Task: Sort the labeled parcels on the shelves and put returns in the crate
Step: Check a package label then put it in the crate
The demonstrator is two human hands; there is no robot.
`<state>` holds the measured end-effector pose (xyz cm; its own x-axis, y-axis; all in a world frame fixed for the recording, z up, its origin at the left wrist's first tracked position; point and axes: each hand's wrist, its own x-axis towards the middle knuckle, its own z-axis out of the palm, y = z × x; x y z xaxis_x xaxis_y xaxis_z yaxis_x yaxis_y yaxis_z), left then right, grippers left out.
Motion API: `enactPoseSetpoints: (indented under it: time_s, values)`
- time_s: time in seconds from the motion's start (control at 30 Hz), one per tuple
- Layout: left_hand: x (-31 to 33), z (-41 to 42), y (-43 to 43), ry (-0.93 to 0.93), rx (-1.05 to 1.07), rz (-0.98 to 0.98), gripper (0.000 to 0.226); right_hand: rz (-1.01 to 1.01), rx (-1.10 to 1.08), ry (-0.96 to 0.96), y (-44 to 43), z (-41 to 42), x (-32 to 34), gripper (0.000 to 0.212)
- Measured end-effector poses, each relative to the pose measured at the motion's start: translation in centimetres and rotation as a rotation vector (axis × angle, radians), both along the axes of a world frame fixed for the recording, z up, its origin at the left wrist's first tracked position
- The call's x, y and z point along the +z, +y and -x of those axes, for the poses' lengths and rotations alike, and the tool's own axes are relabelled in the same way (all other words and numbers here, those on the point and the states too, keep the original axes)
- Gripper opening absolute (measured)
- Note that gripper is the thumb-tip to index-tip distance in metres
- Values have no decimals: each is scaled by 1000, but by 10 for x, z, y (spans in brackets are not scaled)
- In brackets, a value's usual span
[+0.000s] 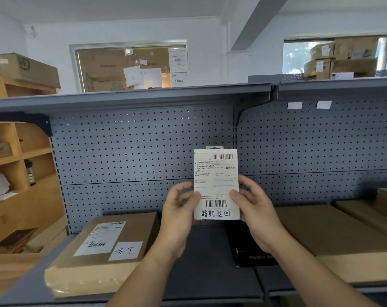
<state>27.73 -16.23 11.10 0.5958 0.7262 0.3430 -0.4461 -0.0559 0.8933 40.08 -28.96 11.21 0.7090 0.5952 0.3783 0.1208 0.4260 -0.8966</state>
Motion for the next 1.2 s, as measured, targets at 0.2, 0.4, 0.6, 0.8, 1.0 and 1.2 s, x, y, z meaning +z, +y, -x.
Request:
enactPoseSetpoints:
  time_s: [0.2,0.4,0.6,0.8,1.0,1.2]
  values:
    - [0,-3,-1,7,-17,-63,25,-11,-4,16,-2,0,0,39]
    - [-1,-7,-3,13,-20,-69,25,-13,-14,19,-6,-3,-2,42]
    - [-1,-11,-3,23,-21,-74,25,-16,-24,12,-9,-6,-3,40]
    - [-2,-13,-3,33,-35,-79,25,-23,-26,20,-11,-7,-5,42]
    - [-11,-15,-6,41,-32,-61,26,-9,-4,32,-15,-11,-14,41]
    - [-21,11,-8,23,84,-19,25,23,93,41,4,-5,-22,37]
